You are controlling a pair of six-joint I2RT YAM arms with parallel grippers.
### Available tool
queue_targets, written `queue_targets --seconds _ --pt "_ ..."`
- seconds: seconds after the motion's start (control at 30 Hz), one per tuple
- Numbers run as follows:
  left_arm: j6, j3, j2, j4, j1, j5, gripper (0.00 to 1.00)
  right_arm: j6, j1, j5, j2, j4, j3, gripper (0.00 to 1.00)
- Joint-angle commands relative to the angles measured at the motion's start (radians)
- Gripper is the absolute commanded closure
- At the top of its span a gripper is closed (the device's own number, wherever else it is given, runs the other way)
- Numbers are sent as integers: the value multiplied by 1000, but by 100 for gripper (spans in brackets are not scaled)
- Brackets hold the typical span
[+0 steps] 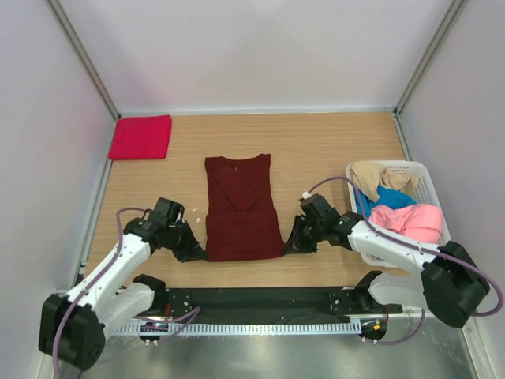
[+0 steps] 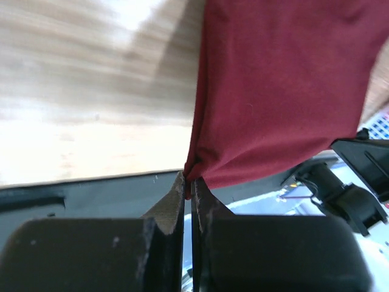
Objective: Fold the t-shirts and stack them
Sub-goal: Fold the tshirt
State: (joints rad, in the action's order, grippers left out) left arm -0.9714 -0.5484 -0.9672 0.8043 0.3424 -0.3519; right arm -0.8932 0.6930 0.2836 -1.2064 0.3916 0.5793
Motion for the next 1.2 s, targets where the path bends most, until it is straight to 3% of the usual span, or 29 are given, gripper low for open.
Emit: queue_targets --seconds 0.0,0.2,0.37,0.8,1.17 --pt "-26 -28 99 183 0 42 100 2 8 -77 67 154 2 99" --pt "-58 -53 176 254 1 4 100 -4 39 -81 154 256 59 99" --pt "-58 -218 150 299 1 45 100 42 36 -93 125 341 214 99" --pt "72 -657 -275 276 -40 145 100 218 -82 -52 -180 420 628 99" --pt "135 -855 -544 220 -112 88 100 307 -231 81 -426 432 847 99"
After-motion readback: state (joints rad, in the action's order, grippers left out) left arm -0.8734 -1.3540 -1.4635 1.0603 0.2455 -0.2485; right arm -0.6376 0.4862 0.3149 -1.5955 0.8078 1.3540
